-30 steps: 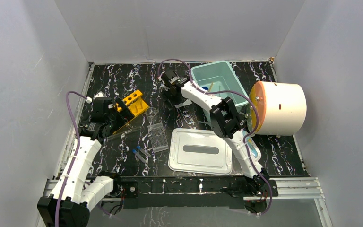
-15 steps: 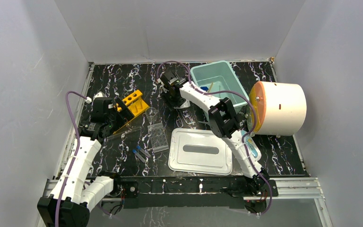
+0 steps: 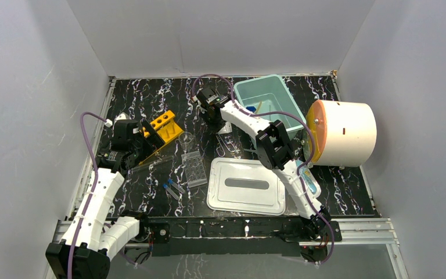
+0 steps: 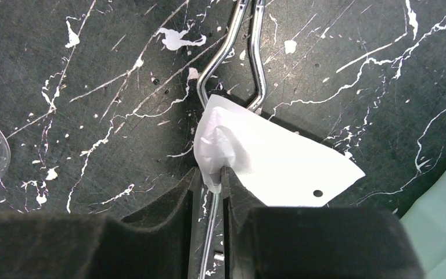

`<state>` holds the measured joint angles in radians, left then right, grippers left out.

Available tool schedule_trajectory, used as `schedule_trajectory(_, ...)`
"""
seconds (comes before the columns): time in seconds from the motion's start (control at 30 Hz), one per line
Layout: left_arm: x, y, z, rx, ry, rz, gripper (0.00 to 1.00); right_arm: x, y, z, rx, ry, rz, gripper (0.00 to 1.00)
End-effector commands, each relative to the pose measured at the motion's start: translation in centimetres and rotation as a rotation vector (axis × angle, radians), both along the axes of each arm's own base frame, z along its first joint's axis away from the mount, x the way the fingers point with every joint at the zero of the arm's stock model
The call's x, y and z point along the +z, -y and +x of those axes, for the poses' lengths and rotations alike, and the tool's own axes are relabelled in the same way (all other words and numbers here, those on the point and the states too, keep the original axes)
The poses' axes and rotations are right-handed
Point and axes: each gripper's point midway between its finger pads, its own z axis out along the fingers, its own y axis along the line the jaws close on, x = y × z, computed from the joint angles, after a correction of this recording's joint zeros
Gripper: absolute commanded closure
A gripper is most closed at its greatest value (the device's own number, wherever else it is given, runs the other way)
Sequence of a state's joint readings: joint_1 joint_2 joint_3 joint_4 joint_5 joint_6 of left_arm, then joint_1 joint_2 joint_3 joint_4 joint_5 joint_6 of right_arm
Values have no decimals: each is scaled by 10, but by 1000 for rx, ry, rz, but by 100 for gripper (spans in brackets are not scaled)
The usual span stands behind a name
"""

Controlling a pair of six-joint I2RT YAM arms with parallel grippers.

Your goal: Organize the chemistry lab equipment

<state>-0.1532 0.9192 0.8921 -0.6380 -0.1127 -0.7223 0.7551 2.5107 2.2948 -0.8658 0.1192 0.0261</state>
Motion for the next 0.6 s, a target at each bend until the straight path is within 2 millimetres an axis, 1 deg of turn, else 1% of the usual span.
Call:
schedule_trajectory(0.0, 11, -2, -1, 6, 25, 7, 2, 21, -11, 5, 12, 42, 39, 77)
schedule_trajectory(0.17, 11, -2, -1, 4, 25, 7, 2, 29, -13, 5, 16, 46, 55, 83)
schedule_trajectory(0.37, 11, -2, -1, 1, 25, 9, 2, 44, -16, 4, 26, 56, 89, 83)
schedule_trajectory(0.57, 11, -1, -1, 0, 24, 8, 2, 51, -17, 4, 26, 66, 98, 84)
